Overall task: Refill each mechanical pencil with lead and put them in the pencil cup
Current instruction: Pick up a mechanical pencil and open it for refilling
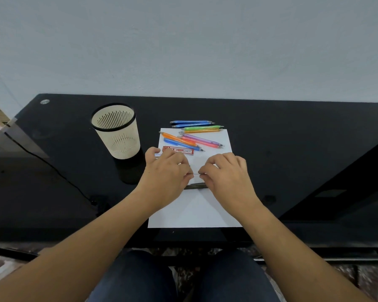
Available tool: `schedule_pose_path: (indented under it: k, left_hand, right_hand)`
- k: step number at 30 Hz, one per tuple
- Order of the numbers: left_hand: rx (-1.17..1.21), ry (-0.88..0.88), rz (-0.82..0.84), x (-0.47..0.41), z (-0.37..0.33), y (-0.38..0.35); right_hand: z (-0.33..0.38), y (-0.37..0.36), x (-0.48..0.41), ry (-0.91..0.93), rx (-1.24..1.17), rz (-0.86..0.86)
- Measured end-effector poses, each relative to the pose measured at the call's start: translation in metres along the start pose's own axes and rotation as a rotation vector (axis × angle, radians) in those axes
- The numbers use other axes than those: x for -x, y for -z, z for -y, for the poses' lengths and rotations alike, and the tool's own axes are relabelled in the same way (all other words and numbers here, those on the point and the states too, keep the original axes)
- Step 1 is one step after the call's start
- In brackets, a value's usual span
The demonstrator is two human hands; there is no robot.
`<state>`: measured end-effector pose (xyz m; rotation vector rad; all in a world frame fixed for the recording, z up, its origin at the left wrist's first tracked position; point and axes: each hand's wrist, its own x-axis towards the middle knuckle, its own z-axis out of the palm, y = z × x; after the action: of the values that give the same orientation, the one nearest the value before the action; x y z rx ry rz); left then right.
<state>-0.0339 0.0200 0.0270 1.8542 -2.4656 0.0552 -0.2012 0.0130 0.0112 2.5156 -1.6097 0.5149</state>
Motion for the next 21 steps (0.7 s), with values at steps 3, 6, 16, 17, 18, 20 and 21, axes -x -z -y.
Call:
schedule_pose_path:
  k: [3, 6, 16, 17, 18, 20, 21]
  left_hand:
    - [0.027, 0.006, -0.02, 0.001, -0.001, -0.002]
    - [0.056, 0.035, 0.084, 0.002, 0.005, -0.007]
    - [0.182, 0.063, 0.066, 0.01, 0.013, -0.021]
    - [0.22, 0.08, 0.041, 0.011, 0.016, -0.022]
    - [0.25, 0.09, 0.004, 0.012, 0.018, -0.022]
    - [0.303, 0.106, -0.09, 0.015, 0.022, -0.021]
    - [0.328, 0.116, -0.131, 0.017, 0.025, -0.02]
  right_hand:
    - [-0.001, 0.001, 0.0, -0.033, 0.005, -0.001]
    - [-0.009, 0.004, 0.003, -0.069, 0.011, -0.002]
    - [-0.028, 0.014, 0.019, -0.141, 0.016, -0.134]
    - [-0.027, 0.016, 0.019, -0.14, 0.03, -0.137]
    - [-0.027, 0.019, 0.02, -0.138, 0.04, -0.139]
    - [-0.025, 0.024, 0.019, -0.123, 0.051, -0.157]
    - [-0.024, 0.028, 0.019, -0.112, 0.054, -0.171]
